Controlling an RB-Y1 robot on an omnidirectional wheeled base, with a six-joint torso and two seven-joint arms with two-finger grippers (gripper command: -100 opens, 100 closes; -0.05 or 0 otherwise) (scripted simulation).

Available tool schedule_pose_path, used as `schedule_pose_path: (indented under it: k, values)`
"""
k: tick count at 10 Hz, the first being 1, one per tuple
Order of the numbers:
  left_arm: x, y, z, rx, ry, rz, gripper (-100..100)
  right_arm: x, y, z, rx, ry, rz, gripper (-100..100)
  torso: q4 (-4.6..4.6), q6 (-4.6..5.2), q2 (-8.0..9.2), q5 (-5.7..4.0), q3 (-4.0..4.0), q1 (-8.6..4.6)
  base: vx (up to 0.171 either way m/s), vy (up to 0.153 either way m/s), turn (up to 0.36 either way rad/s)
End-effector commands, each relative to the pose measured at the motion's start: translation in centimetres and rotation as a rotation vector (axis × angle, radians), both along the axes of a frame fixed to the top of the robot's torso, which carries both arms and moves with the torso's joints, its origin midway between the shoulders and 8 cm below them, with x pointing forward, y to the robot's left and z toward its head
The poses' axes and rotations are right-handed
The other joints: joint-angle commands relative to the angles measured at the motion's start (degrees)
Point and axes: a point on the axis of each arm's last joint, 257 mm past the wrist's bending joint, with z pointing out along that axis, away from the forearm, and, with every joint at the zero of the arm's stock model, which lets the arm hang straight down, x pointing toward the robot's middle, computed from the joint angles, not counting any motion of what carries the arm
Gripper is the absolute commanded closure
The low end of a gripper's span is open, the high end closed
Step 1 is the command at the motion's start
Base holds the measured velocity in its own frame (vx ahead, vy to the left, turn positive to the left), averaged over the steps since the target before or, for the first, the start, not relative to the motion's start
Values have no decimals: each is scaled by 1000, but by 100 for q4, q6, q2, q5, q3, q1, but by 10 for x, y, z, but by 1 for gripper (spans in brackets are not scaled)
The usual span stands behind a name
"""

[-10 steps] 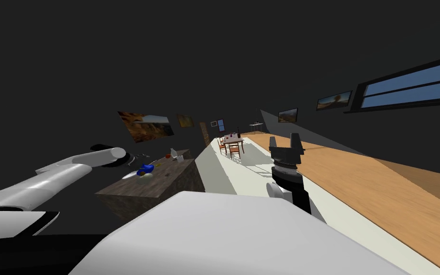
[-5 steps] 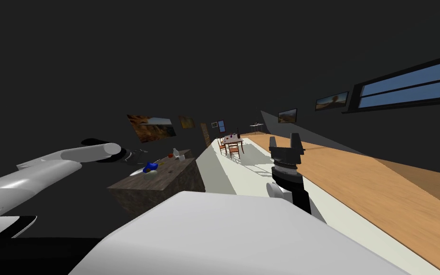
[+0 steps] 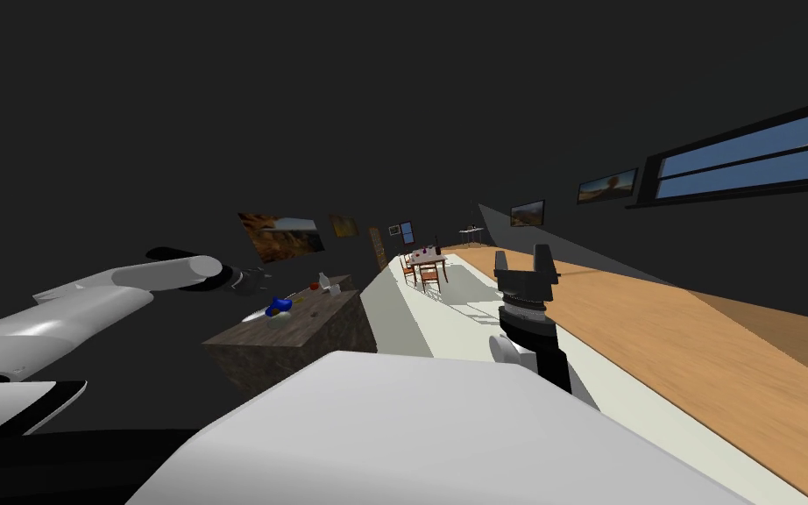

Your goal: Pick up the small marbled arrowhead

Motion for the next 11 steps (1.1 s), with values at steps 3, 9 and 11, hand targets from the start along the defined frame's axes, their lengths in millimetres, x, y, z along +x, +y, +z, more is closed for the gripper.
schedule_pose_path:
  k: [3, 9, 11]
  values:
    - [0, 0, 0, 0, 0, 0, 100, 0, 0, 0, 0, 0, 0, 0, -1, 0, -5, 2, -3, 5, 0, 0, 0]
    - [-17, 19, -32, 55, 35, -12, -100, 0, 0, 0, 0, 0, 0, 0, -6, -1, -25, 9, -14, 31, 30, 35, 22]
    - [-25, 24, -45, 66, 54, -12, -100, 0, 0, 0, 0, 0, 0, 0, -8, 0, -30, 9, -18, 31, 56, 60, 10]
